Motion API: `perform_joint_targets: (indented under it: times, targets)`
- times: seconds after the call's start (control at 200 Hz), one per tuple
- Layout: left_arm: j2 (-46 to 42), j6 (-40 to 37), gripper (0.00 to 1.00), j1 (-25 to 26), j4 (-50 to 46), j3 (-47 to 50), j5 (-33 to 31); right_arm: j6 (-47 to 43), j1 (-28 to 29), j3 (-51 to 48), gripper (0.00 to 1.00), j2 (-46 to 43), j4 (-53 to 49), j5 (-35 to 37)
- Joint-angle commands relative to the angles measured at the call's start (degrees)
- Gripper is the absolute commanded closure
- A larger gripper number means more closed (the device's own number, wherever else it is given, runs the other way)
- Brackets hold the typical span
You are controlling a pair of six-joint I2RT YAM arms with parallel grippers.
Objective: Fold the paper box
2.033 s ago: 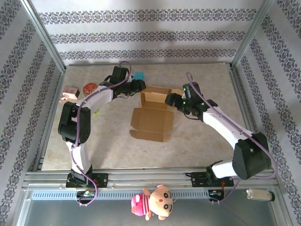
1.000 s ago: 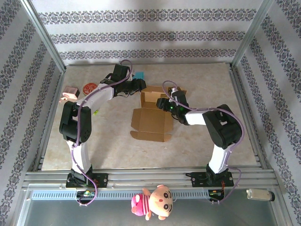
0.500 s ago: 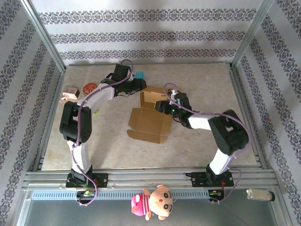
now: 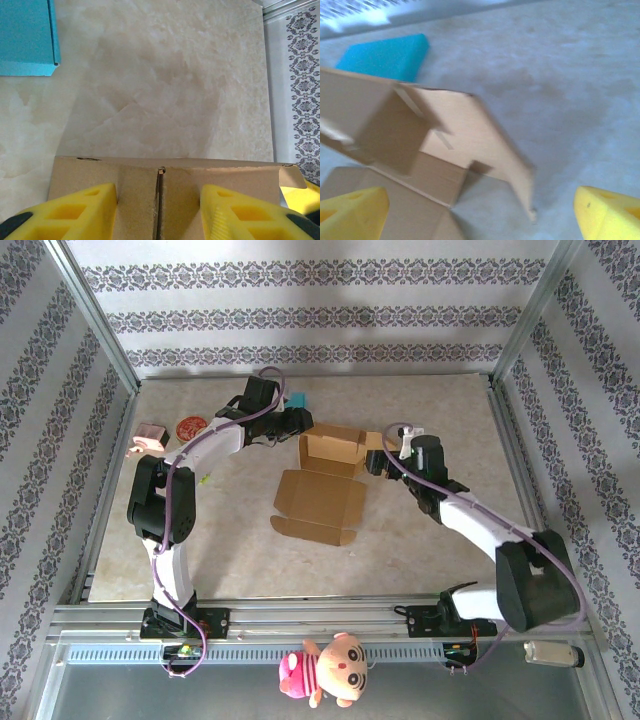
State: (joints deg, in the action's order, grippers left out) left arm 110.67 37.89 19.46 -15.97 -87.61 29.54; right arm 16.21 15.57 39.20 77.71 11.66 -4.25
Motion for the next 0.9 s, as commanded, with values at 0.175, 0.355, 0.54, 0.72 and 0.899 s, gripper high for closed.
perform_joint_targets:
  times: [0.175, 0.355, 0.54, 0.72, 0.899]
  targets:
    - [-0.3, -0.8, 0.53, 0.8, -2.0, 0.3, 0.4, 2.7, -1.3, 9.3, 0.4, 12.3, -5.8, -3.2]
    - [-0.2, -0.6, 0.53, 0.9, -1.3, 0.8, 0.7, 9.3, 2.5, 11.0, 0.64, 13.1, -6.0, -5.2]
    - [0.4, -0.3, 0.53, 1.4, -0.9, 0.2, 1.0, 21.3, 3.4, 14.2, 0.71, 14.3, -6.7, -9.2]
    - [0.8, -0.6, 0.53, 1.8, -0.8, -0.1, 0.4, 23.3, 4.0, 16.5, 0.73, 15.2, -9.3, -9.9]
    - [-1.8, -4.4, 0.4, 1.8, -2.0, 0.7, -3.6, 15.0, 5.7, 17.9, 0.78, 14.5, -14.8, -1.6]
